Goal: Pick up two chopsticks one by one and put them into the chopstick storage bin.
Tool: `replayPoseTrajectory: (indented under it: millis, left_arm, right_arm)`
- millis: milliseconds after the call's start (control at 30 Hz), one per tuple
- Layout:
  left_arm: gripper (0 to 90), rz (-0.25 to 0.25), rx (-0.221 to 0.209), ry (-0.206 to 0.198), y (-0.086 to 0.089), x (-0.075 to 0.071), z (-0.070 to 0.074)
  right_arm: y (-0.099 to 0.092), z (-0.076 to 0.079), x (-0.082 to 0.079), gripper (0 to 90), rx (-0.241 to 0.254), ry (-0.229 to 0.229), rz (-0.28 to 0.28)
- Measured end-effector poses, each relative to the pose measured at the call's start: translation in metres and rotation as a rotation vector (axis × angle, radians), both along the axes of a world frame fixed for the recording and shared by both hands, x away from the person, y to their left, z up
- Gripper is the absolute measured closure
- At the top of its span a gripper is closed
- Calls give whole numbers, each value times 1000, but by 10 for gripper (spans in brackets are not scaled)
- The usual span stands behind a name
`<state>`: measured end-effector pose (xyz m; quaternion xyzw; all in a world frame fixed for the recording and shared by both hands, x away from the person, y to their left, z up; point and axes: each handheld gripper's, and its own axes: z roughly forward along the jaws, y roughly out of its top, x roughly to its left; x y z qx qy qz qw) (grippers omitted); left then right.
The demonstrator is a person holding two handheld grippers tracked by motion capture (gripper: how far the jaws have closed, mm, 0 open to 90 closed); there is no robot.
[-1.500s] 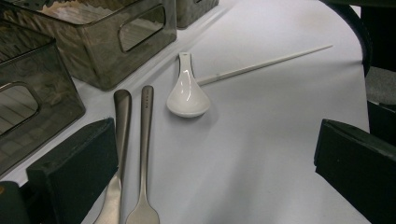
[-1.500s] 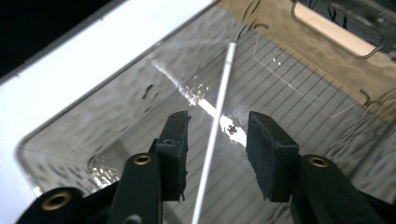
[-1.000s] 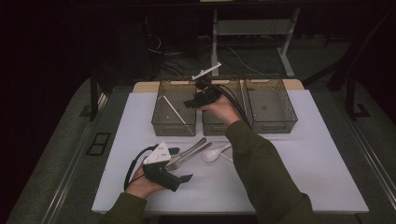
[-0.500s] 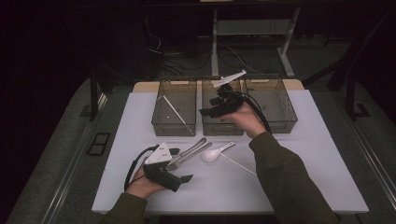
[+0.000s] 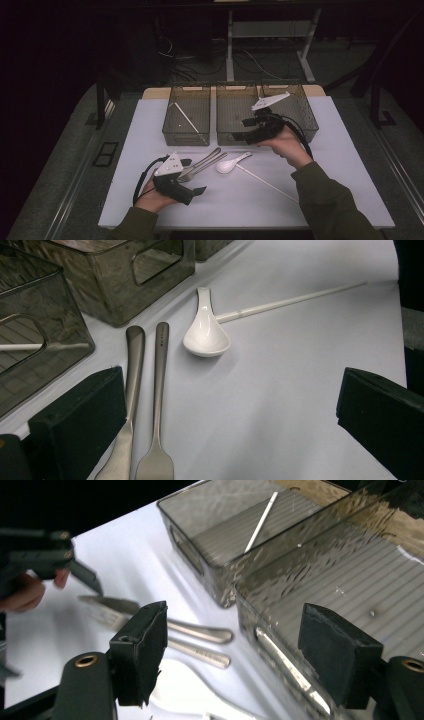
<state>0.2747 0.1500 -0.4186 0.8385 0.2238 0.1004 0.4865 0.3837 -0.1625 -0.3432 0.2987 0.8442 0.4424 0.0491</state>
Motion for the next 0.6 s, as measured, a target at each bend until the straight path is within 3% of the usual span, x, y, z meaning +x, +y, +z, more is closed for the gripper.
replayPoseTrajectory:
  millis: [400,600]
  left_arm:
    - [0,11,1,-5,1,-1,1]
    - [0,12,10,-7,1,-1,1]
  right_arm:
    - [-39,-13,-38,276,14,-32,-24]
    - [-57,-26,-55,289,8,-21,-38]
